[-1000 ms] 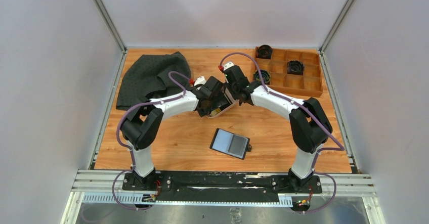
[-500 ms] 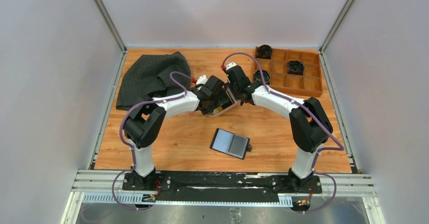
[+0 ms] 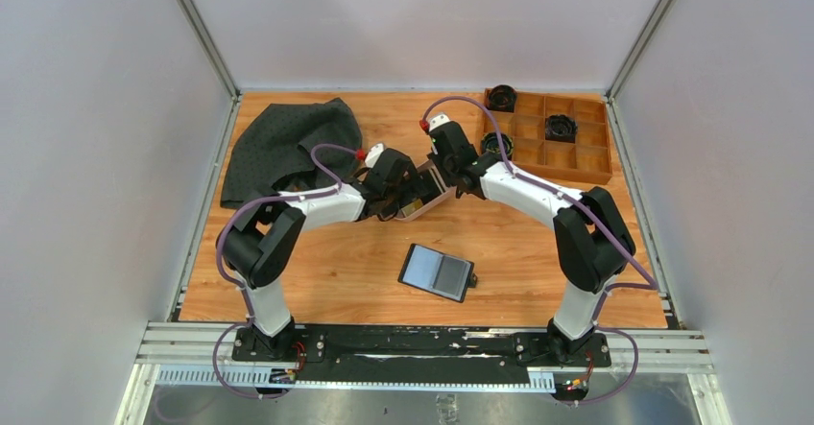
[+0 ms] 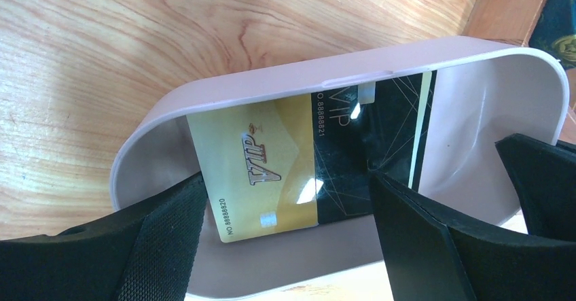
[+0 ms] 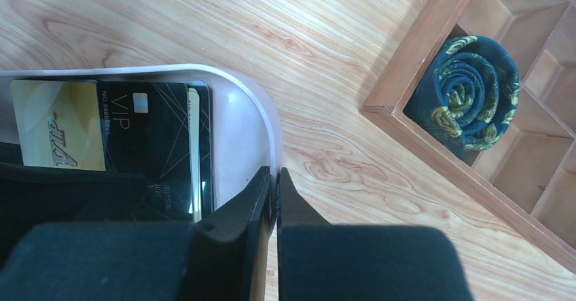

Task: Put the credit cards into the card holder
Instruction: Pick up the credit card from the storage box.

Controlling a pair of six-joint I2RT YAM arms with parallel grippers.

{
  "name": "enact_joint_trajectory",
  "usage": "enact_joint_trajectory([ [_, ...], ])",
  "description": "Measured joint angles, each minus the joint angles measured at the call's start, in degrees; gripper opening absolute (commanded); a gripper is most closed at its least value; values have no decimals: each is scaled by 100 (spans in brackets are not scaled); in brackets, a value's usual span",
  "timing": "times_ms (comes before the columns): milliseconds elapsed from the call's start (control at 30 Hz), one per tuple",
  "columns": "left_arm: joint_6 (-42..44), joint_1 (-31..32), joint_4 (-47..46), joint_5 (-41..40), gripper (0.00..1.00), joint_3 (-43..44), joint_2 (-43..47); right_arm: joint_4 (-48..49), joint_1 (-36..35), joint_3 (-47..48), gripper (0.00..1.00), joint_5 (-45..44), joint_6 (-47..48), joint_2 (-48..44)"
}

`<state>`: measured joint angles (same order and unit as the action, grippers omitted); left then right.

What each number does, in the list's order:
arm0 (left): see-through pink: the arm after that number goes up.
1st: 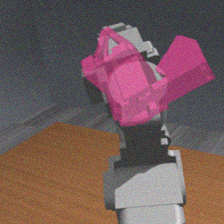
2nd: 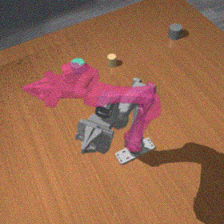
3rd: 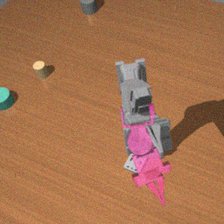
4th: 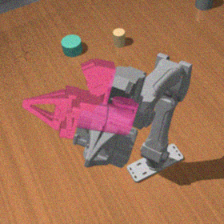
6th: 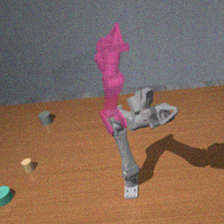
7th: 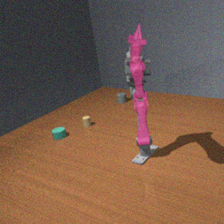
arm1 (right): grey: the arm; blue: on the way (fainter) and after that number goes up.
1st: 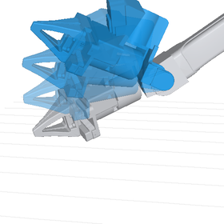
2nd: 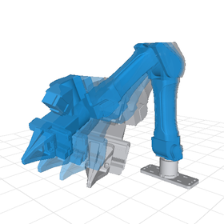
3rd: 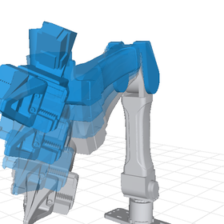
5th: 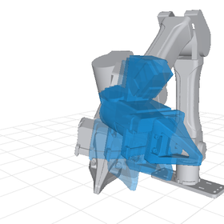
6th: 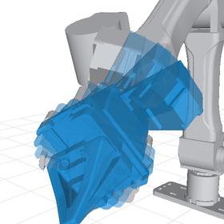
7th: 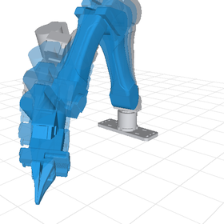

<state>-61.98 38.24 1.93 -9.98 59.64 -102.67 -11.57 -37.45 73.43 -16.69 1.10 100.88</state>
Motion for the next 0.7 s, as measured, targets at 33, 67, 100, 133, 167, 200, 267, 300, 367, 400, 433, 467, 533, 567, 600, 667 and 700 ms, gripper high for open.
enact_joint_trajectory([
  [33,7,-11,-42,33,87,-24,11,0,0,0,0,2,0,0],
  [67,11,-22,-70,52,86,-39,20,2,0,0,0,2,0,0],
  [100,11,-24,-114,81,85,-55,31,2,0,0,0,2,0,0],
  [133,7,-31,-179,114,85,-85,48,2,0,0,0,7,0,0],
  [167,0,-31,-208,140,84,-107,70,2,0,0,0,28,0,0],
  [200,-15,-31,-234,170,84,-140,107,0,0,0,0,61,0,0],
  [267,-42,-31,-278,212,82,-188,181,-2,0,0,0,114,0,0],
  [300,-63,-31,-308,225,81,-208,227,-2,0,0,0,129,0,0],
  [367,-144,-31,-372,238,79,-232,328,-2,0,0,0,157,0,0],
  [400,-177,-31,-411,249,79,-238,363,-2,0,0,0,168,0,0],
  [433,-216,-31,-474,254,79,-256,413,-4,0,0,0,168,0,0],
  [467,-251,-31,-509,264,78,-269,444,-4,2,0,0,168,2,0],
  [533,-315,-37,-555,295,78,-289,487,-7,2,0,0,170,2,0],
  [567,-339,-46,-590,313,78,-295,490,-7,2,0,0,170,0,0],
  [600,-363,-57,-616,328,77,-304,490,-7,2,0,0,168,2,0],
  [667,-428,-66,-664,352,74,-334,490,-7,9,0,0,170,2,0],
  [700,-459,-76,-697,363,70,-358,490,-7,11,0,0,170,2,0],
])
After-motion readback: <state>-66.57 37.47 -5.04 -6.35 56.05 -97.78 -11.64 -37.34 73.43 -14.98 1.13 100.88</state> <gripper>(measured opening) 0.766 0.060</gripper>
